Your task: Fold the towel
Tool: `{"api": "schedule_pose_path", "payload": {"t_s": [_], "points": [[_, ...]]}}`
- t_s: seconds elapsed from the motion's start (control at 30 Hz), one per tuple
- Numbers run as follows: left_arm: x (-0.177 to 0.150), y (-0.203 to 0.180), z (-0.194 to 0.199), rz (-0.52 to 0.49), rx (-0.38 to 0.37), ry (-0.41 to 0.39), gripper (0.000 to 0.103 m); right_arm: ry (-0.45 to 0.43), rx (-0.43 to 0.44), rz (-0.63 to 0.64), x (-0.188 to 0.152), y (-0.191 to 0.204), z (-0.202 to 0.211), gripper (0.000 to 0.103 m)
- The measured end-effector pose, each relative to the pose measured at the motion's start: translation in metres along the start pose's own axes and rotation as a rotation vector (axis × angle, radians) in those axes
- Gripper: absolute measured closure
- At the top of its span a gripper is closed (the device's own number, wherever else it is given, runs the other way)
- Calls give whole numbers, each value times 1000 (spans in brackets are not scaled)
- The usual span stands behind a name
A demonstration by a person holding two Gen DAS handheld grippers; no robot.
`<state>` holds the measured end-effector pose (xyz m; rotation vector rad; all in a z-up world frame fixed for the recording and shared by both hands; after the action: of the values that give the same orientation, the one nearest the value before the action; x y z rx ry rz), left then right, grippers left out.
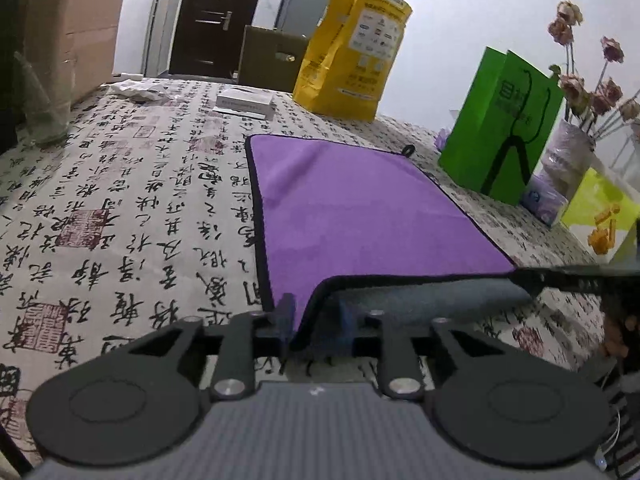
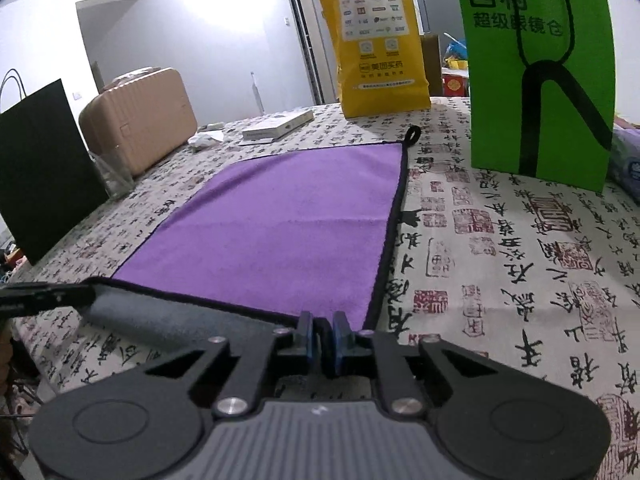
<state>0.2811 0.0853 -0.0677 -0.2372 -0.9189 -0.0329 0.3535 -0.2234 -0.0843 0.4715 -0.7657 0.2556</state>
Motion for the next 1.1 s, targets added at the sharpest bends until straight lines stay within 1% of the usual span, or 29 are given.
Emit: {"api": "schedule_pose_path", "payload": {"t_s": [0.03, 0.07, 0.1, 0.23, 0.27, 0.3, 0.33, 0.37, 0.4, 0.43, 0.47, 0.53, 0.57, 0.6, 0.63, 0.67, 0.7, 0.73, 0.77, 0.8, 0.87, 0.9, 0.97, 1.1], "points": [[0, 1, -3, 9, 13, 2, 78, 0, 1, -2, -1, 0, 1, 92], [0, 2, -5, 14, 28, 7, 84, -1, -1, -6, -2, -1, 2, 92], [0, 2, -7, 13, 35, 11, 96, -1, -5, -9, -3, -1, 3, 92], [-1, 0, 0, -6, 49, 4, 95, -11, -22, 1, -5, 1, 6, 90], [0, 0, 3, -6, 59, -9, 93, -20, -32, 3, -5, 2, 7, 86], [1, -2, 7, -6, 72, -28, 88, -30, -42, 5, -4, 3, 9, 80], [2, -4, 13, -15, 79, -39, 84, -43, -51, 9, -2, 4, 13, 79], [2, -8, 19, -30, 82, -52, 73, -69, -58, 13, 0, 7, 20, 74], [3, -11, 26, -41, 88, -71, 62, -94, -59, 15, 3, 10, 28, 64], [3, -13, 35, -51, 104, -96, 56, -126, -59, 18, 5, 13, 38, 59], [3, -16, 44, -64, 125, -121, 51, -158, -62, 22, 8, 16, 48, 51], [1, -22, 63, -90, 181, -169, 44, -224, -77, 36, 9, 22, 71, 46], [-2, -25, 73, -98, 214, -195, 31, -246, -82, 43, 8, 26, 80, 42], [-4, -27, 82, -99, 245, -218, 19, -268, -87, 51, 5, 30, 90, 34], [-9, -30, 93, -97, 276, -243, 15, -285, -90, 59, 3, 34, 98, 29], [-13, -34, 101, -96, 293, -260, 12, -308, -93, 73, -3, 40, 108, 19], [-18, -39, 108, -96, 304, -271, 7, -332, -96, 87, -8, 45, 115, 12], [-23, -45, 114, -101, 315, -279, 4, -365, -103, 106, -15, 51, 124, 10], [-30, -51, 120, -112, 328, -290, 0, -394, -113, 124, -22, 56, 132, 6], [-35, -56, 125, -128, 339, -297, 0, -422, -126, 143, -30, 62, 139, 0], [-47, -67, 132, -173, 353, -301, 0, -465, -144, 177, -46, 75, 150, 0], [-53, -71, 136, -188, 359, -304, 0, -470, -146, 200, -54, 81, 153, 0], [-66, -78, 141, -212, 367, -309, 0, -452, -142, 215, -68, 91, 159, 0], [-97, -86, 155, -207, 361, -311, 0, -407, -127, 159, -102, 101, 169, 0]]}}
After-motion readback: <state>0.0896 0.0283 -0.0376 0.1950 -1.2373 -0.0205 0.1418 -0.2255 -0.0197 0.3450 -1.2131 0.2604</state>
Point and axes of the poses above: each gripper's, at about its wrist camera, not at the fingertips, and z roughly against the way its jaws point, y to its left, x to its top, the point moved 7 cm from there along -z, roughly the way its jaws point, and after that the axes turned 5 degrees about -z, right-handed, at the moved point
